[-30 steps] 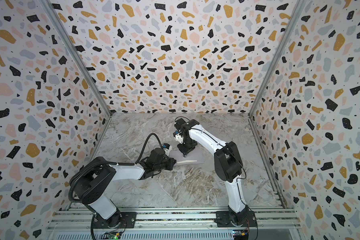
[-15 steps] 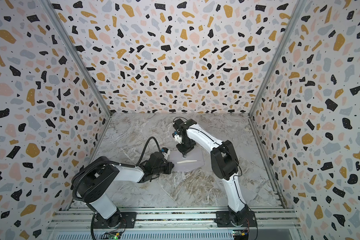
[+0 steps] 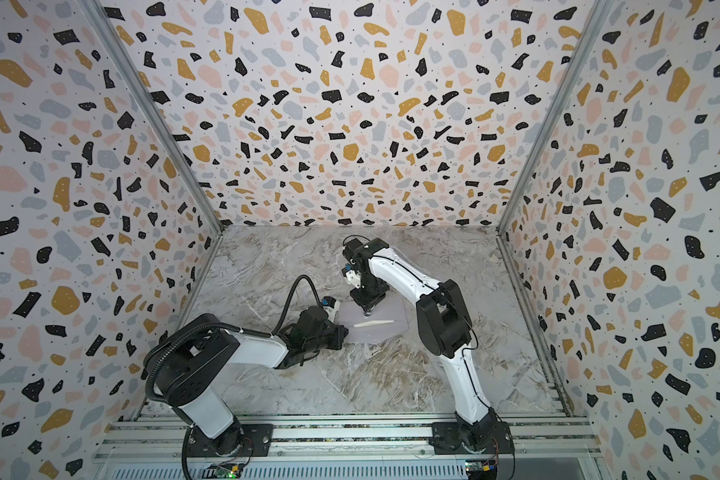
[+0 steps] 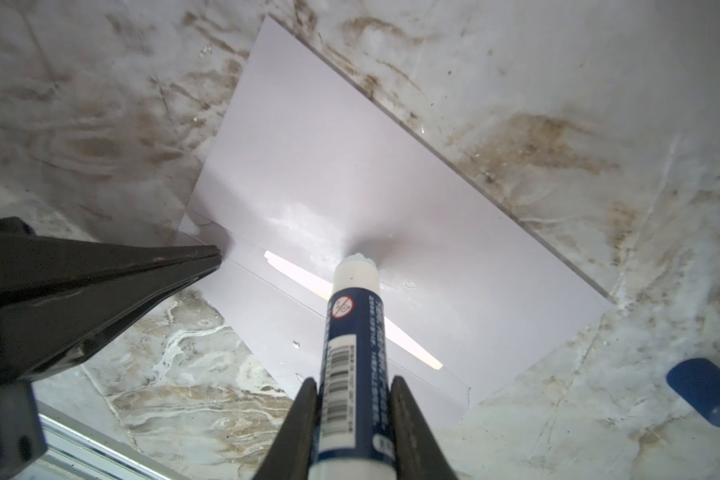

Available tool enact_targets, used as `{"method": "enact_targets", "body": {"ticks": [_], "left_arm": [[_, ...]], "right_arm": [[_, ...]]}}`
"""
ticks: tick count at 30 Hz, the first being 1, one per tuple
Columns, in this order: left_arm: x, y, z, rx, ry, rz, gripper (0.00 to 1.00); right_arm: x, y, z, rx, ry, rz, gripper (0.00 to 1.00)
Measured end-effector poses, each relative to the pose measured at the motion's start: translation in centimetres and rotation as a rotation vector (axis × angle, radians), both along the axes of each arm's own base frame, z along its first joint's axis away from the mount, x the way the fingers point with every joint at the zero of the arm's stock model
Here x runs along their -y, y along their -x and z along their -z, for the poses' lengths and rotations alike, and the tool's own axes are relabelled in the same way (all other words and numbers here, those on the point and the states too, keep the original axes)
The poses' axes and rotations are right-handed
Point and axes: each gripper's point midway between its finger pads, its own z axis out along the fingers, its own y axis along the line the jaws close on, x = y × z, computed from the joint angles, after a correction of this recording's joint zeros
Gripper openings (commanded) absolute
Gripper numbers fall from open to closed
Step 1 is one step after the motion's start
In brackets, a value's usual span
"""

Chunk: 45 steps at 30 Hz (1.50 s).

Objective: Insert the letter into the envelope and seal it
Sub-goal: 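Press the glue stick tip onto the envelope flap with the right gripper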

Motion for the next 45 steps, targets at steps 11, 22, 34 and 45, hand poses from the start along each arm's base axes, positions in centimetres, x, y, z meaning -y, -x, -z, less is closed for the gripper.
{"method": "enact_targets", "body": {"ticks": [11,22,34,45], "left_arm": [[0.0,0.0,0.0,0.0,0.001,0.0,0.05],[0.1,0.1,0.0,-0.001,0.004,0.0,0.04],[0.2,0.1,0.0,-0.007,0.014,-0.007,0.04],[0.5,0.2,0.0,-0.006,0.024,-0.004,0.04]], "right_arm": [[-0.7,-0.1,0.6,-0.006,0.014,-0.012,0.0],[-0.7,-0.1,0.9,-0.012,0.025,-0.014,0.0],[0.0,-0.3,1.0,-0.004,0.038,-0.004,0.0],[2.0,-0.1,1.0,-0.022,0.056,0.028,0.0]]}}
